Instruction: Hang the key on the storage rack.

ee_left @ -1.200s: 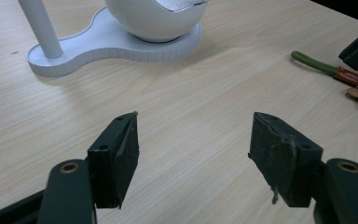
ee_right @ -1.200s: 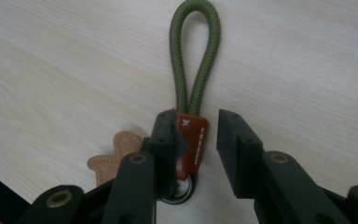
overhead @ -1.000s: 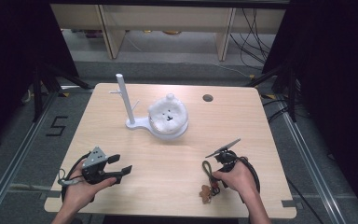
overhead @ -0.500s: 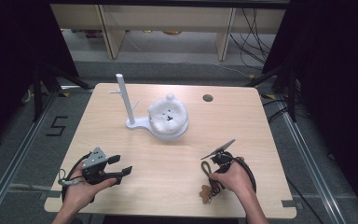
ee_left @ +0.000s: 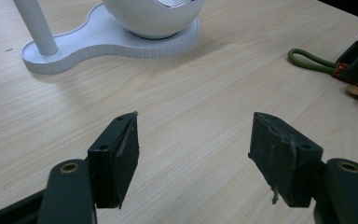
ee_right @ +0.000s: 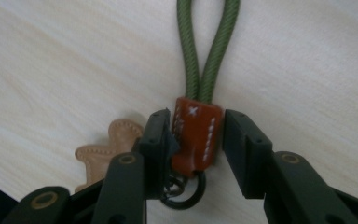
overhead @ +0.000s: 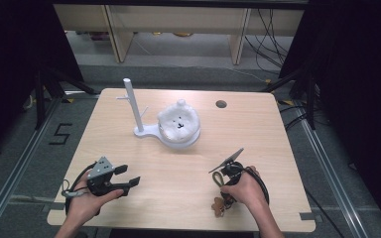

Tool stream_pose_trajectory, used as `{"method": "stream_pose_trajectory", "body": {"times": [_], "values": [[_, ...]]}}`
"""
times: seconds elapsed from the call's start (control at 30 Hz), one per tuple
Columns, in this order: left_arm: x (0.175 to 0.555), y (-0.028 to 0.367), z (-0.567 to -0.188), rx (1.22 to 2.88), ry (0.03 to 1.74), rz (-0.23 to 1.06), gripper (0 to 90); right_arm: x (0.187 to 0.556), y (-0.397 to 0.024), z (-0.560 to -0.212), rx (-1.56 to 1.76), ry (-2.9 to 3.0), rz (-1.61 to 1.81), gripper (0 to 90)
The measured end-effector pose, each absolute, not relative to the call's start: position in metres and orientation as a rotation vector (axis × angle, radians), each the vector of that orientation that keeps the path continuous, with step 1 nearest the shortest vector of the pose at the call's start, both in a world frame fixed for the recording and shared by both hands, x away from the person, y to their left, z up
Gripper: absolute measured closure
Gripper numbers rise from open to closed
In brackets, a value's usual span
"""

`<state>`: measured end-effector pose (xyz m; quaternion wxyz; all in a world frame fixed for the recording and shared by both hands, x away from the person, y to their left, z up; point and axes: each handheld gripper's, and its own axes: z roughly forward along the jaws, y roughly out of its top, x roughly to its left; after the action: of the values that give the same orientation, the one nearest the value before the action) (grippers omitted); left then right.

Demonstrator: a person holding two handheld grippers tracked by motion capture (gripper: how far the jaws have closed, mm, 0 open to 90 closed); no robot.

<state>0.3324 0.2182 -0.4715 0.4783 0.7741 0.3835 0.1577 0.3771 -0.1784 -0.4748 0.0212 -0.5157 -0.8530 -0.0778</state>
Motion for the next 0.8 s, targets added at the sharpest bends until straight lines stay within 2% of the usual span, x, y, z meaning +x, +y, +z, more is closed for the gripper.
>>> {"method": "stream_pose_trajectory", "body": {"times": [0.2,0.33,0.8], "values": [[0.332,0.220,-0.473,1.894,0.934,0.384,32.2,0.375,-0.175,-0.474,-1.602,-2.651,-0.246,62.6],[0.331,0.219,-0.473,1.895,0.942,0.385,32.2,0.376,-0.173,-0.474,-1.575,-2.693,-0.203,67.4],[0.332,0.216,-0.474,1.899,0.945,0.374,32.6,0.371,-0.187,-0.472,-1.659,-2.602,-0.431,69.5]]}}
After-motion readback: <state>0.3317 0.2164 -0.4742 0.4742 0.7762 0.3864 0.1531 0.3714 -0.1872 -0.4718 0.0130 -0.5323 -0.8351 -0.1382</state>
